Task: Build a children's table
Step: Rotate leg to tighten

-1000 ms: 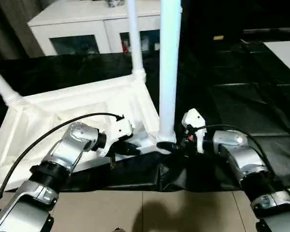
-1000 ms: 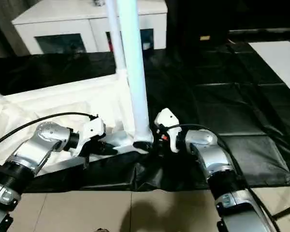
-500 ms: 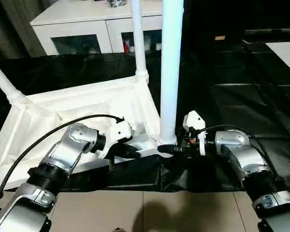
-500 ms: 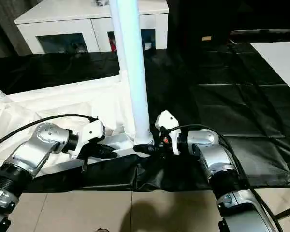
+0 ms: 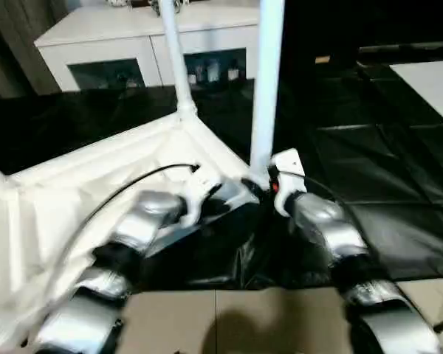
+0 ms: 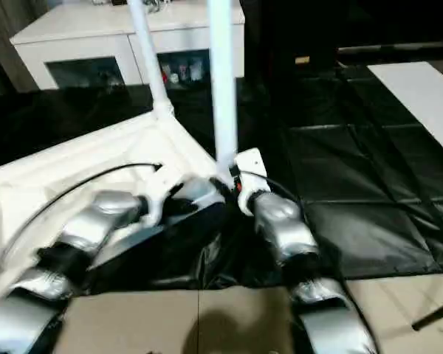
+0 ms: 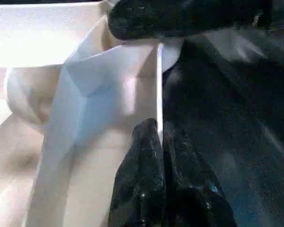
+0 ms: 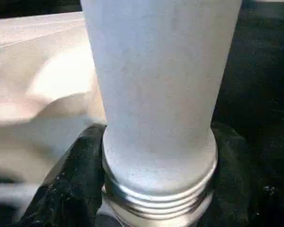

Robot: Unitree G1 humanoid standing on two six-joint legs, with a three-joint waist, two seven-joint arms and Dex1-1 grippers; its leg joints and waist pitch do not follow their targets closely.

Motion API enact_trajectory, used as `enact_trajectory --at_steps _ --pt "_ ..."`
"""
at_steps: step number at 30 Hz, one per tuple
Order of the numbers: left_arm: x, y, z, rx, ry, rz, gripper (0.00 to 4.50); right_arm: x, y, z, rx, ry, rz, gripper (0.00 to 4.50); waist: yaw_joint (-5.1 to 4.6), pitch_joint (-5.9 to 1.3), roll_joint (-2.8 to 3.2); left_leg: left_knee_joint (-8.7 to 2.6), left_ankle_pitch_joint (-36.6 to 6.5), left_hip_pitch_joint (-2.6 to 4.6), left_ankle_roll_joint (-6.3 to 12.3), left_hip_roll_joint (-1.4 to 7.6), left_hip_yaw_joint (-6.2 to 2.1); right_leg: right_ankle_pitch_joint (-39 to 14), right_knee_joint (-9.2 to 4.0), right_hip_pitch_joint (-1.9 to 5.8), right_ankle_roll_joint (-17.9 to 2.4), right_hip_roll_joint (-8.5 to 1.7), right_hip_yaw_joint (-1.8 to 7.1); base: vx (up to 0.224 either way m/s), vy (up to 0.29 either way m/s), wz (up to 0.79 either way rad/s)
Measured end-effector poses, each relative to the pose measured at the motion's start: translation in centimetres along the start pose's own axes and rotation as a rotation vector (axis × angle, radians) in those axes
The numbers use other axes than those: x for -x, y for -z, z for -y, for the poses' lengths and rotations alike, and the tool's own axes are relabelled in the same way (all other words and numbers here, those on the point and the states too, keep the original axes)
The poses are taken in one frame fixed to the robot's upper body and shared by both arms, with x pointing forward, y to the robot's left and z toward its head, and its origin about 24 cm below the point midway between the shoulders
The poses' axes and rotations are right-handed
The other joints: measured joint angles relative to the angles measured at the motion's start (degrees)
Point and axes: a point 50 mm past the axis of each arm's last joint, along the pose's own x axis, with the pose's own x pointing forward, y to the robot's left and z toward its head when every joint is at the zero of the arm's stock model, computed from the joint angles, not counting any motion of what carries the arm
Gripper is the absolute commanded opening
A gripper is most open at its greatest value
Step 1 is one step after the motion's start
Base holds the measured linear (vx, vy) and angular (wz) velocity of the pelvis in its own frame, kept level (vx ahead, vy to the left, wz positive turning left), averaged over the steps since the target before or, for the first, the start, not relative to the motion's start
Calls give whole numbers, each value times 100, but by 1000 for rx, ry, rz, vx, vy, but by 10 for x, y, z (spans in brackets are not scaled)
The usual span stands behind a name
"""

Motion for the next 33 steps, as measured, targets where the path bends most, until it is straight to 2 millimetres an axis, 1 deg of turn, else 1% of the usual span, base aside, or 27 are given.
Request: enact_trajectory --at_steps 2,6,7,8,9,10,13,15,16,18,21,22,25,29,33 --pt "-10 -5 5 17 -34 2 0 -6 -2 -3 -27 96 -16 272 2 -10 13 -3 -5 0 -8 -2 0 1 -8 11 0 -1 2 0 0 0" --pt "-15 -6 6 14 -42 6 0 -9 -2 -6 -28 124 -19 272 -4 -26 28 -4 -4 0 -6 -3 0 1 -20 23 0 -2 2 0 0 0" --pt "-15 -6 6 9 -42 5 0 -9 -2 -6 -32 120 -16 328 -3 -29 30 -4 -1 -1 -1 -3 0 0 -21 26 0 -2 1 0 0 0" --pt "-15 -6 6 6 -41 5 0 -9 -3 -5 -36 114 -13 342 -3 -30 30 -4 1 -1 2 -3 0 1 -21 26 1 -2 0 0 0 0" --pt "-15 -6 6 5 -43 5 0 -9 -3 -6 -38 106 -8 342 -3 -30 30 -4 1 0 2 -2 -1 1 -21 26 1 -2 -1 0 0 0" --pt "-13 -5 3 -3 -52 -1 0 -10 -3 -9 -44 81 -1 348 -26 -30 29 -5 1 -3 3 -2 -1 4 -19 23 3 -2 -1 0 0 0" --pt "-10 -4 0 -18 -47 -8 0 -10 -3 -11 -55 51 2 385 -47 -29 29 -6 3 -11 5 -1 -2 11 -20 21 10 -1 -3 0 0 0" --pt "-5 -2 -2 -38 -11 -16 0 -7 -2 -6 -27 -10 8 396 -53 -27 24 -12 5 -9 8 1 -3 11 -21 10 11 0 -5 0 0 0" --pt "-3 -2 -3 -46 12 -21 0 -4 0 -4 -8 -46 9 408 -34 -27 25 -16 12 -10 21 1 -3 9 -24 10 14 1 -6 0 0 0" --pt "3 0 -4 -68 54 -34 0 2 0 4 47 -123 16 408 -22 -26 25 -18 13 -13 22 3 -4 8 -27 -4 16 3 -8 0 0 0" --pt "16 8 -8 -104 130 -58 0 16 1 14 148 -283 12 408 14 -28 26 -21 22 -18 37 4 -5 5 -43 -2 20 5 -13 0 0 0" --pt "21 9 -10 -135 165 -64 0 24 1 20 206 -359 4 408 25 -28 26 -19 21 -23 38 4 -5 5 -48 -3 20 4 -13 0 0 0" --pt "37 19 -12 -191 255 -87 0 42 5 29 298 -503 -31 408 66 -29 27 -18 19 -25 41 3 -4 5 -55 0 20 2 -13 0 0 0" --pt "51 25 -8 -255 367 -115 0 61 6 32 391 -698 -75 408 131 -30 28 -16 19 -21 40 4 -2 6 -52 4 19 1 -11 0 0 0" --pt "58 28 -4 -266 427 -126 0 65 4 27 374 -790 -74 408 145 -30 29 -17 19 -19 37 4 0 6 -41 3 19 1 -9 0 0 0"
